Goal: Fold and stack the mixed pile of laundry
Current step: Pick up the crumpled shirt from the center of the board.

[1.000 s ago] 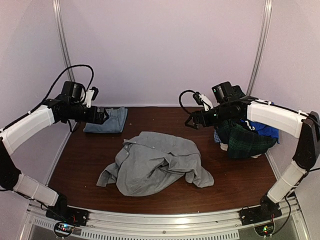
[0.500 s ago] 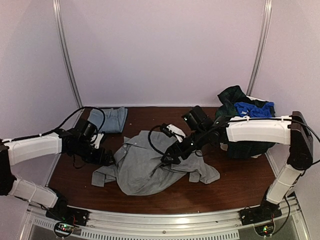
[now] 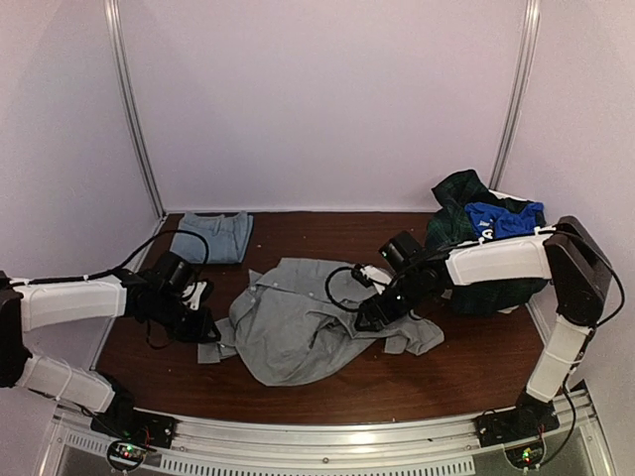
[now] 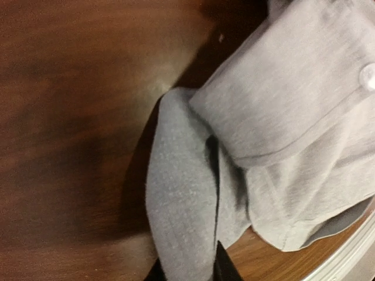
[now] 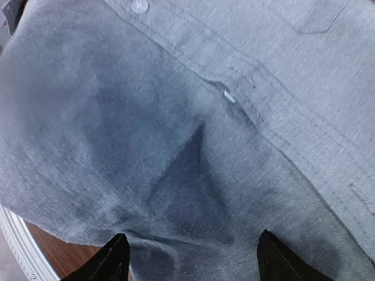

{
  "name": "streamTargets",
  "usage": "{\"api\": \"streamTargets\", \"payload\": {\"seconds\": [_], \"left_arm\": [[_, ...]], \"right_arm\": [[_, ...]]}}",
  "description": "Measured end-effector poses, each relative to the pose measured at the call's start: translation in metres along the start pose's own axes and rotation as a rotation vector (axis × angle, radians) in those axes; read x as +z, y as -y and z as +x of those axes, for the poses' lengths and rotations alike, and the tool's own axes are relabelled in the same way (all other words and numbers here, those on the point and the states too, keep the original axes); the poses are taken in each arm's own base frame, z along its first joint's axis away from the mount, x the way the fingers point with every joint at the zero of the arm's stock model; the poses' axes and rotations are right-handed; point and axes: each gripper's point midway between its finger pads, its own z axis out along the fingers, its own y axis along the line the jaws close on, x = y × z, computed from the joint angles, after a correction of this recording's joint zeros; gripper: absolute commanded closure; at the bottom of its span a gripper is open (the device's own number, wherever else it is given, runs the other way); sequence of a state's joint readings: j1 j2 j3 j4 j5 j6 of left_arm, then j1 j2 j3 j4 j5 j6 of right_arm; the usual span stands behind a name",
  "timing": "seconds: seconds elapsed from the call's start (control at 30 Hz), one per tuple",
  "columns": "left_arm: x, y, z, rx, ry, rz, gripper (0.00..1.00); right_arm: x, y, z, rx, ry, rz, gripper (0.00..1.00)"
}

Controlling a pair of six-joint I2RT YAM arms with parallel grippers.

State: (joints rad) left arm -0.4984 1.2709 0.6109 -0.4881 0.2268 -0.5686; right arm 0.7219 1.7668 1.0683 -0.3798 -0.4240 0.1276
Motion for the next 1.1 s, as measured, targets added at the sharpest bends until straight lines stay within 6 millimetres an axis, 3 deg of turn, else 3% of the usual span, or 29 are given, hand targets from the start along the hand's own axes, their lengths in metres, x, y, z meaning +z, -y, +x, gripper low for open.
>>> {"api": "streamTargets", "payload": {"seconds": [0.03, 0.17, 0.27, 0.33, 0.47, 0.63, 0.77, 0.9, 0.97, 1.1], "left_arm": [[-0.007, 0.006, -0.008, 0.013, 0.031, 0.018, 1.00], [-0.067, 0.056, -0.070, 0.107, 0.245, 0.143, 1.00], [-0.141, 0.120, -0.132, 0.226, 0.436, 0.311, 1.00], [-0.183, 0.155, -0.162, 0.300, 0.534, 0.396, 1.00], [-0.248, 0.213, -0.194, 0.429, 0.657, 0.543, 1.00], [-0.273, 0.246, -0.205, 0.521, 0.680, 0.598, 1.00], [-0.305, 0.254, -0.210, 0.544, 0.735, 0.585, 1.00], [-0.341, 0.276, -0.215, 0.593, 0.798, 0.660, 1.00], [-0.342, 0.293, -0.215, 0.625, 0.797, 0.701, 1.00], [-0.314, 0.310, -0.213, 0.645, 0.722, 0.738, 1.00]], "right_arm": [[-0.005, 0.004, -0.006, 0.003, 0.014, 0.014, 0.18], [-0.035, -0.008, -0.049, -0.046, 0.129, 0.010, 0.01], [-0.074, -0.032, -0.096, -0.111, 0.282, -0.036, 0.00], [-0.104, -0.053, -0.123, -0.157, 0.390, -0.081, 0.00], [-0.164, -0.093, -0.159, -0.252, 0.589, -0.161, 0.00], [-0.203, -0.115, -0.171, -0.308, 0.699, -0.199, 0.00], [-0.226, -0.115, -0.171, -0.307, 0.743, -0.187, 0.00], [-0.248, -0.117, -0.171, -0.320, 0.788, -0.188, 0.00], [-0.253, -0.121, -0.174, -0.335, 0.811, -0.199, 0.00], [-0.248, -0.126, -0.183, -0.359, 0.808, -0.223, 0.00]]}}
